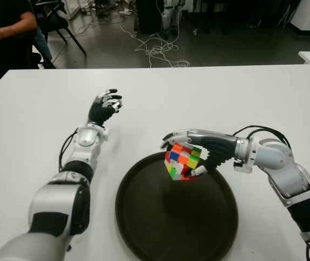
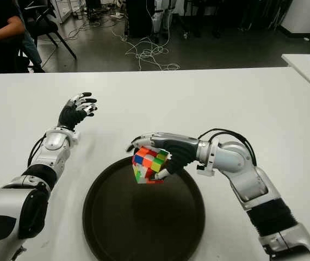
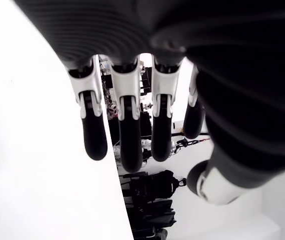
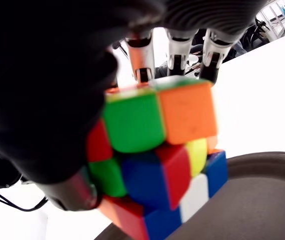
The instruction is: Pick up the Rubik's Cube and put it in the plate
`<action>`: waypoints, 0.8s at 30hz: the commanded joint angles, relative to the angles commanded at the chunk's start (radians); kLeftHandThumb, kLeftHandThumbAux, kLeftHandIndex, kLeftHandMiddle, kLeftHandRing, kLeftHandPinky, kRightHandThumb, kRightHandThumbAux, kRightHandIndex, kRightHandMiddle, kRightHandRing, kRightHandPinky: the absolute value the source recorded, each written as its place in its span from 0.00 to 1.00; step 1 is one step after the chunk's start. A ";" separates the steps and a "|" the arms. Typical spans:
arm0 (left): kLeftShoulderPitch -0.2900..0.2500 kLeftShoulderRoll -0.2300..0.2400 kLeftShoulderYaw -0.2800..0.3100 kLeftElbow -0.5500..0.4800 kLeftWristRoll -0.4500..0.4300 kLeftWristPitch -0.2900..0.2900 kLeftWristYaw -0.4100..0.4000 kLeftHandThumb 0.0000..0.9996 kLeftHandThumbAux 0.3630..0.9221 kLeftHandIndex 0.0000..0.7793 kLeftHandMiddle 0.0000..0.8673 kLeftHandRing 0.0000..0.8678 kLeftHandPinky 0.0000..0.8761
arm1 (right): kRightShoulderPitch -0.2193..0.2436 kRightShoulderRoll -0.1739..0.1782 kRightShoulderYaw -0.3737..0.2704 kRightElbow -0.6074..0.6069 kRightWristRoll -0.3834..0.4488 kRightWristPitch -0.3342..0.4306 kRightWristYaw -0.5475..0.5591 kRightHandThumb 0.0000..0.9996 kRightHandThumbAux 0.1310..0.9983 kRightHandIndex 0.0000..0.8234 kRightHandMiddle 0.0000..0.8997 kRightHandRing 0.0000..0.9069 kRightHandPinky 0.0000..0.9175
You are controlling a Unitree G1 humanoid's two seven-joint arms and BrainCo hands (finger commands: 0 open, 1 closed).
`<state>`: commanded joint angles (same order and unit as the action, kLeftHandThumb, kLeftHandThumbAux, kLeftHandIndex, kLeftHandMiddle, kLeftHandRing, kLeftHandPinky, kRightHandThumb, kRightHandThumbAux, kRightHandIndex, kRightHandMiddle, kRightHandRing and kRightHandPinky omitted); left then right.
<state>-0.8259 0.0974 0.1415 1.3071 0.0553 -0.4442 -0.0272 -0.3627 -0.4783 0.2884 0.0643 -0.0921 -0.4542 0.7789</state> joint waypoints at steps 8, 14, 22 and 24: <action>-0.001 0.002 -0.007 0.000 0.008 0.004 0.007 0.20 0.70 0.28 0.35 0.38 0.40 | -0.004 0.004 0.001 0.017 0.011 -0.016 0.006 0.10 0.94 0.08 0.11 0.10 0.12; -0.001 0.004 -0.012 0.001 0.014 0.004 0.009 0.19 0.69 0.28 0.35 0.38 0.38 | -0.012 0.023 0.015 0.058 -0.012 -0.024 -0.008 0.05 0.93 0.07 0.11 0.10 0.11; -0.001 0.005 -0.015 0.000 0.014 -0.001 0.006 0.18 0.69 0.28 0.35 0.37 0.38 | -0.035 0.061 0.049 0.152 -0.078 -0.064 -0.051 0.03 0.92 0.08 0.11 0.09 0.10; -0.001 0.004 -0.015 0.000 0.013 -0.001 0.004 0.18 0.69 0.28 0.35 0.37 0.38 | -0.039 0.063 0.054 0.160 -0.092 -0.064 -0.058 0.02 0.92 0.09 0.11 0.09 0.10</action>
<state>-0.8271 0.1018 0.1267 1.3073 0.0683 -0.4448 -0.0233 -0.4019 -0.4152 0.3427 0.2239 -0.1842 -0.5180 0.7211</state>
